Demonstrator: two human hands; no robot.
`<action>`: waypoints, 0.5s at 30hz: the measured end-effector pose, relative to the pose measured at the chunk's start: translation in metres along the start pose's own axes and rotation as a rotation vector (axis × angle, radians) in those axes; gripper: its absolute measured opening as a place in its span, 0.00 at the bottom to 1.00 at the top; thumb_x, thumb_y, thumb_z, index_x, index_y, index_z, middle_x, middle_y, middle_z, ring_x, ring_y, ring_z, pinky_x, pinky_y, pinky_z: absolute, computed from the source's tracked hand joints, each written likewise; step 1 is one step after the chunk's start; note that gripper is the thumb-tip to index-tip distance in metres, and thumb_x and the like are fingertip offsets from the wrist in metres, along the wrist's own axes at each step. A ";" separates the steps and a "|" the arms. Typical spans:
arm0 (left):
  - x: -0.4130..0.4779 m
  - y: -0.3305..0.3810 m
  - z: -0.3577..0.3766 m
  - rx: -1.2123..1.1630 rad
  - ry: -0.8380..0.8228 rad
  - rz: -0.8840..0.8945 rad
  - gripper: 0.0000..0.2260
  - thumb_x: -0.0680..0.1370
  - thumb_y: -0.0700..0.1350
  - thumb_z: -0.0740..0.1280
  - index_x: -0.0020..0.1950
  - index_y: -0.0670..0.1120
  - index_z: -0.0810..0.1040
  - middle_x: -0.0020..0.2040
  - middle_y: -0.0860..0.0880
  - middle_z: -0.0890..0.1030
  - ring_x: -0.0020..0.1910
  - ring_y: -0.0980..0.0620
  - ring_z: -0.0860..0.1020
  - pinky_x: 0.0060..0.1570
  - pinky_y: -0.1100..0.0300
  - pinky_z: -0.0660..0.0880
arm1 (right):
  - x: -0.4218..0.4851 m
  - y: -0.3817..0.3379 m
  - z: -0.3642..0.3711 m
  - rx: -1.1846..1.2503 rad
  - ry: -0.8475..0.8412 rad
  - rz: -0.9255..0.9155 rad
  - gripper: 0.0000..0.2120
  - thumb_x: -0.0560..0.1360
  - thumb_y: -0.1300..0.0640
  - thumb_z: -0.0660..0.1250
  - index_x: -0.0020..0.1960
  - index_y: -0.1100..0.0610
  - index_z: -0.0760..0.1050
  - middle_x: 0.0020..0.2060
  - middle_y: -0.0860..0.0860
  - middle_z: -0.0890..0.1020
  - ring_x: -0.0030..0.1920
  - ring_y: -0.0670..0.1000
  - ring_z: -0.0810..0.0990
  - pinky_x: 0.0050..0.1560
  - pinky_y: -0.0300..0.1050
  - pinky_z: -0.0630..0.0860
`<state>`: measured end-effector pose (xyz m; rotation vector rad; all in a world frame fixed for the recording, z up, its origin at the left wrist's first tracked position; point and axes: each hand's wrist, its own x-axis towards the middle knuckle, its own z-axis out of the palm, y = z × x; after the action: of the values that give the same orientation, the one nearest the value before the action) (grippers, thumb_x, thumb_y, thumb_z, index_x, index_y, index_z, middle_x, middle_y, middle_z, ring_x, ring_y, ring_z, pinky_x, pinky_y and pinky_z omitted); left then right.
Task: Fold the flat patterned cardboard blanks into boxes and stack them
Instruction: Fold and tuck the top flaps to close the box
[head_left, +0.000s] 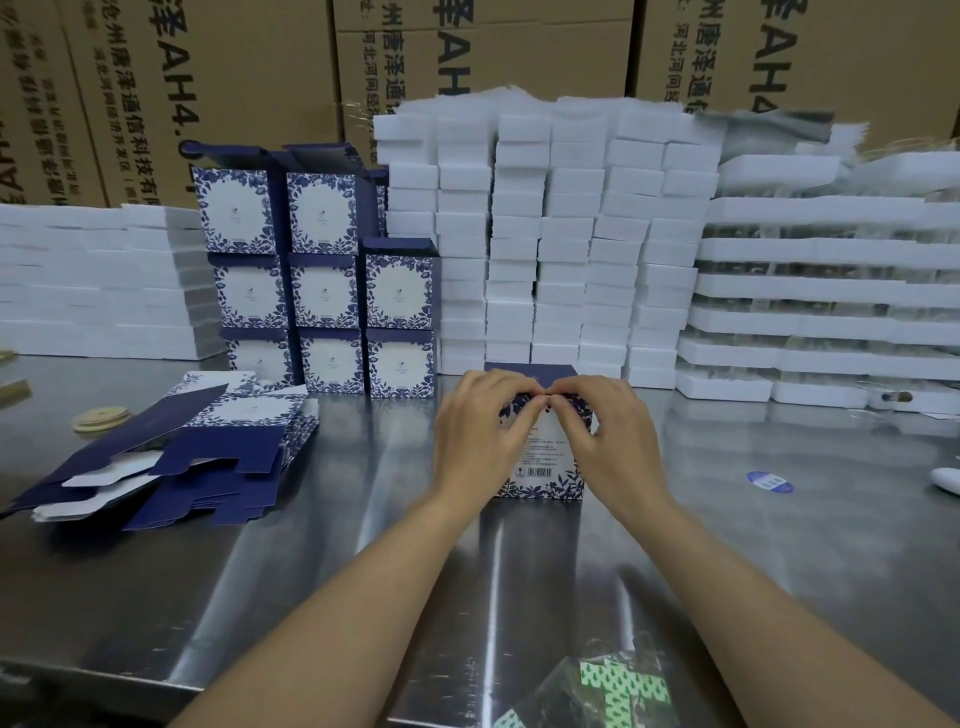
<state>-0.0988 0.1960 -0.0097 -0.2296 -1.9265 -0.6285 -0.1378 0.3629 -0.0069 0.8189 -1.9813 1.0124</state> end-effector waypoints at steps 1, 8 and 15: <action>0.000 -0.002 -0.002 -0.001 -0.014 0.017 0.05 0.81 0.52 0.72 0.55 0.55 0.85 0.52 0.61 0.84 0.53 0.58 0.78 0.52 0.57 0.76 | -0.001 0.002 -0.001 0.007 -0.001 -0.002 0.05 0.84 0.52 0.68 0.57 0.48 0.83 0.51 0.39 0.84 0.54 0.47 0.79 0.58 0.54 0.77; 0.001 0.000 -0.004 -0.015 -0.011 0.016 0.03 0.80 0.49 0.74 0.52 0.53 0.86 0.50 0.59 0.85 0.52 0.55 0.80 0.53 0.52 0.78 | 0.000 0.005 0.001 -0.001 0.012 -0.004 0.04 0.84 0.52 0.68 0.55 0.48 0.82 0.49 0.38 0.84 0.51 0.45 0.78 0.55 0.49 0.77; 0.001 -0.004 -0.013 -0.061 -0.020 -0.020 0.04 0.79 0.50 0.75 0.53 0.53 0.86 0.51 0.60 0.86 0.53 0.60 0.82 0.54 0.55 0.79 | -0.003 0.008 -0.003 0.087 0.022 0.057 0.05 0.83 0.52 0.70 0.57 0.47 0.83 0.51 0.38 0.85 0.54 0.44 0.80 0.56 0.48 0.77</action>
<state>-0.0909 0.1853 -0.0060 -0.2565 -1.9325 -0.7016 -0.1417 0.3704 -0.0112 0.7983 -1.9636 1.1426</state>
